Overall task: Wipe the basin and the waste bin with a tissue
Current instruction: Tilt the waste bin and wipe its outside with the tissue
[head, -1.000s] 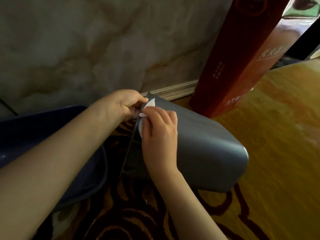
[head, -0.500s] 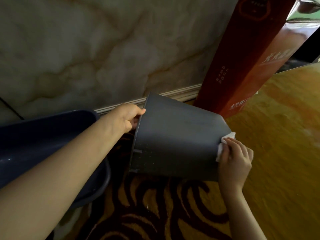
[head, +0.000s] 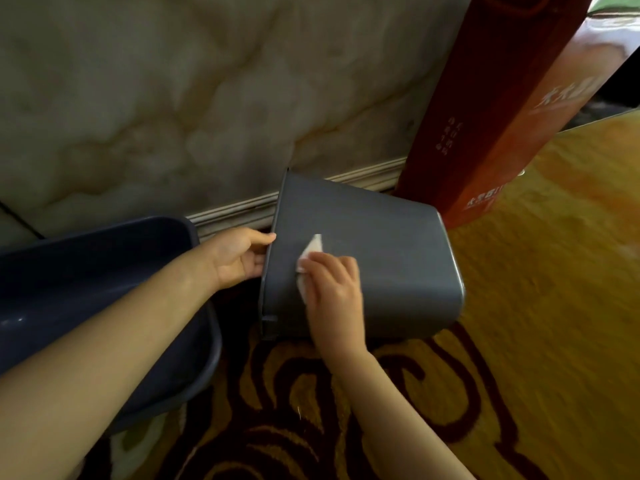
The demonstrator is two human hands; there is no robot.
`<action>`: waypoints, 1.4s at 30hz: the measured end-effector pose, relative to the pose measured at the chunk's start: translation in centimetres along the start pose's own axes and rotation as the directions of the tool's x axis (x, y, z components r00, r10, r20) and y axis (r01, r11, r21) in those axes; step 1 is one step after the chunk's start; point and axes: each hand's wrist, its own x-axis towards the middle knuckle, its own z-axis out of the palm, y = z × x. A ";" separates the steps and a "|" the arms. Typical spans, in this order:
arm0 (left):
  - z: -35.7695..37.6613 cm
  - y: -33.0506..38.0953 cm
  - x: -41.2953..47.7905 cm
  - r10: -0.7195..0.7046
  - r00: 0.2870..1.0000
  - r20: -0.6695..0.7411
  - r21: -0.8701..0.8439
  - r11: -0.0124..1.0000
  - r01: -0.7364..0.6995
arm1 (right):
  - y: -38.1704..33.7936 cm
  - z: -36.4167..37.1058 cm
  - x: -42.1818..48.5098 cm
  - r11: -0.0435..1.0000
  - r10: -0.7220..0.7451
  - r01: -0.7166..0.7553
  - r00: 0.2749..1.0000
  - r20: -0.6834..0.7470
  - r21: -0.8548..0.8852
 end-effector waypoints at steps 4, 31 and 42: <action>-0.5 0.5 0.5 -0.048 0.999 0.013 0.036 0.998 0.048 | 1.7 -0.6 1.9 1.000 0.010 -0.010 0.998 0.065 -0.004; 6.3 8.7 8.7 0.182 0.915 -0.360 0.173 0.977 -0.127 | 12.5 -8.7 -2.3 0.864 0.418 -0.478 0.856 -0.305 -0.159; 4.7 5.1 0.4 0.632 0.718 -0.290 0.132 0.770 -0.624 | 4.4 -6.4 2.5 0.952 0.306 -0.280 0.899 -0.314 0.126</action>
